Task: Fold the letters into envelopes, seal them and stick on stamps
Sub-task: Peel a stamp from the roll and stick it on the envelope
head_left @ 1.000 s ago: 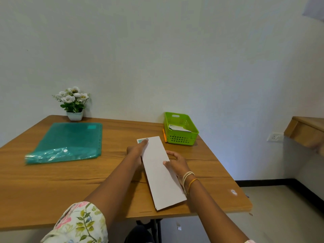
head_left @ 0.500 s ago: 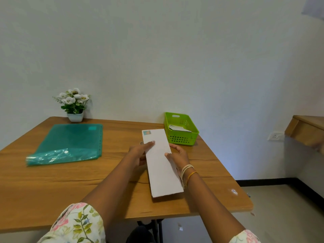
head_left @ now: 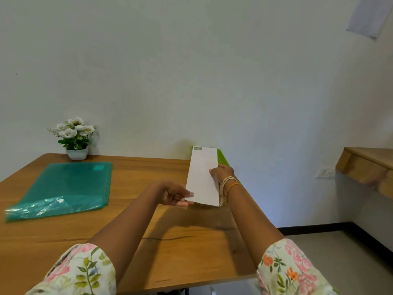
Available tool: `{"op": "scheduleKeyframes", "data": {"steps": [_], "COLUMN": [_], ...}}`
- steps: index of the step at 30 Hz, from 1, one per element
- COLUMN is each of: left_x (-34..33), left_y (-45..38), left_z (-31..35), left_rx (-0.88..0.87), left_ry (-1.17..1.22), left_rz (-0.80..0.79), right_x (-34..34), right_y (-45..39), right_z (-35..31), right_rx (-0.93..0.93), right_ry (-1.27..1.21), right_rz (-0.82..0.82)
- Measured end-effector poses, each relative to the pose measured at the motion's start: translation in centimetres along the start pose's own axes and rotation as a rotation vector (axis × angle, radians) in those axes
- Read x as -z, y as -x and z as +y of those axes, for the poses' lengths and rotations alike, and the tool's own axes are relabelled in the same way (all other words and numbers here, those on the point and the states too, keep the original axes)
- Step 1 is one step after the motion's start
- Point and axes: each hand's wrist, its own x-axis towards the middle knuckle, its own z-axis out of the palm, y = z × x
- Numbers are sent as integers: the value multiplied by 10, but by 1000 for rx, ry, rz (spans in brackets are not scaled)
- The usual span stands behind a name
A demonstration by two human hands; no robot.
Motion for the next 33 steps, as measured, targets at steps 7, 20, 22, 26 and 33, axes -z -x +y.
{"op": "scheduleKeyframes", "data": {"steps": [7, 20, 22, 26, 33], "left_x": [-3, -3, 0, 5, 12], "left_y": [-38, -127, -137, -146, -148], "left_z": [36, 93, 93, 86, 62], "left_rx": [-110, -245, -277, -315, -418], "left_ry": [51, 158, 157, 76, -96], "left_rz": [122, 281, 319, 356, 486], "right_x": [5, 2, -2, -3, 1], "right_y": [-23, -125, -139, -152, -147], "right_z": [-3, -19, -12, 0, 22], "right_rx": [-186, -143, -115, 54, 81], "right_ry": [81, 89, 174, 666, 971], "right_rz": [-124, 10, 45, 82, 88]}}
